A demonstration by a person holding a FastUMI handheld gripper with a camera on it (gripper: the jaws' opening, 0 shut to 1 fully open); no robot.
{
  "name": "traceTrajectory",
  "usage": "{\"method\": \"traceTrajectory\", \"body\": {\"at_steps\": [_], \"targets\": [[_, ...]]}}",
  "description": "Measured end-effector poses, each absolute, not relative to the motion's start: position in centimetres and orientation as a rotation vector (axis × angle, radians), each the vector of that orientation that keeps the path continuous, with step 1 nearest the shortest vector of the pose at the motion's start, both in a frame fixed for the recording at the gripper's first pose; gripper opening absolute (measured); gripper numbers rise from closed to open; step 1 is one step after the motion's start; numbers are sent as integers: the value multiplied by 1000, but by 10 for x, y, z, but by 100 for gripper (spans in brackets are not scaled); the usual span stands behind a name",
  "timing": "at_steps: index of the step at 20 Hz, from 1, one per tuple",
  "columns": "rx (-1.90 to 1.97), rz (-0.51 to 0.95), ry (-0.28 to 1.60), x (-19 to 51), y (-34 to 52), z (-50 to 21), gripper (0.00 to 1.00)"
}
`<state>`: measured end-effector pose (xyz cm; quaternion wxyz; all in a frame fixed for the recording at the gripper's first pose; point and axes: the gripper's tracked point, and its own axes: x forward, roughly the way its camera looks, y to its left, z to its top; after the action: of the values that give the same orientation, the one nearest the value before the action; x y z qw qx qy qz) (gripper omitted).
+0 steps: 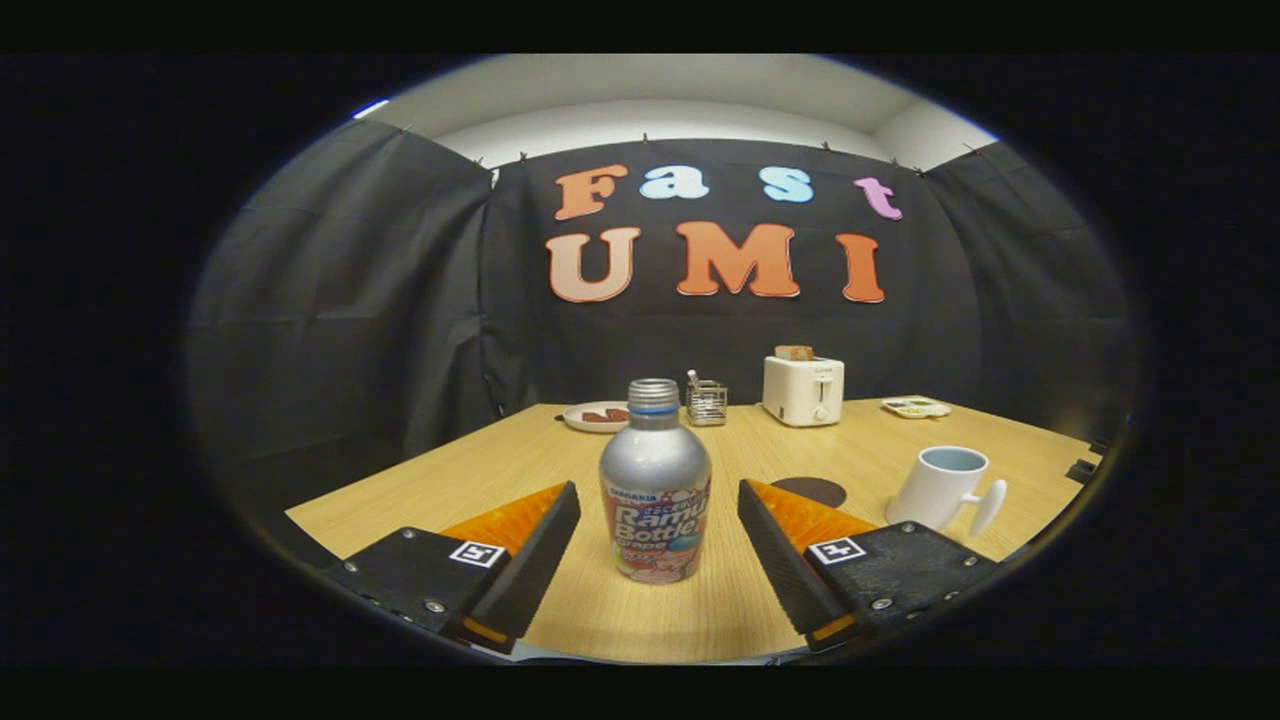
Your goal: Take the bottle from table, then pour the juice into the cup, finally place the bottle on the coaster
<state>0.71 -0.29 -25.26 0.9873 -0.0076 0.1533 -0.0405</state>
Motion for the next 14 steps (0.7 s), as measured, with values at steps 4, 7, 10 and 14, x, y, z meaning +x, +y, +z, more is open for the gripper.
{"method": "traceTrajectory", "body": {"at_steps": [4,7,10,14], "targets": [[-36,-80,360,15,-5,-277,95],[-51,-61,401,19,0,-293,94],[-47,-5,435,19,10,-298,92],[-65,-2,428,28,8,-302,81]]}}
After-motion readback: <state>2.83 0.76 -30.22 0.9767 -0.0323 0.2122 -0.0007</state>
